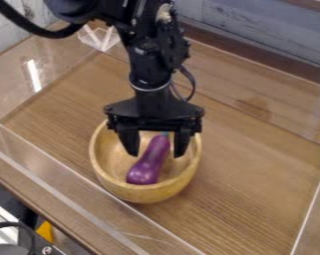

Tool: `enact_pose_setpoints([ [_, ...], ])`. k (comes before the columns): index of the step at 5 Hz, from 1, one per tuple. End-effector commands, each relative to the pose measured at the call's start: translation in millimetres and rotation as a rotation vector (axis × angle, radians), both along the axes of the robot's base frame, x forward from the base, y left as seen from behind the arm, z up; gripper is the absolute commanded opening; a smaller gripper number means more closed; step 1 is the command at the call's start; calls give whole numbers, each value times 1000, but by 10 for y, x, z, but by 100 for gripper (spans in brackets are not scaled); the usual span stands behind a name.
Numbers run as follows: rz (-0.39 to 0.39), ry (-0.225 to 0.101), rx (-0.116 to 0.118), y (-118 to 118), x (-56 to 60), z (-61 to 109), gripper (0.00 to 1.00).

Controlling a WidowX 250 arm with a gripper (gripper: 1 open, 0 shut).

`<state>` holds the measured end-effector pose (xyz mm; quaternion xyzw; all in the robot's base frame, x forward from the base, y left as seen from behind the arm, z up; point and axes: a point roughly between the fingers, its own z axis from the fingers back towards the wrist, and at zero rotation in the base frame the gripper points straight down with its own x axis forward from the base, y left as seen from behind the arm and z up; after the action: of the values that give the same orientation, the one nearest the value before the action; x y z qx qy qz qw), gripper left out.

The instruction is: Remove the purple eggplant from inside the brown bowl and put it on the table

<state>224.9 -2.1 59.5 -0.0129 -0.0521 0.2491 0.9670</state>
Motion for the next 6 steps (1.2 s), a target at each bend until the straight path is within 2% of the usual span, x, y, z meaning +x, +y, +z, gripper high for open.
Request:
enact_pose_setpoints([
  [1, 10, -17, 10, 39, 16, 13, 100],
  [5, 34, 1, 33, 99, -52, -144, 100],
  [6, 40, 3, 36, 99, -50, -172, 0],
])
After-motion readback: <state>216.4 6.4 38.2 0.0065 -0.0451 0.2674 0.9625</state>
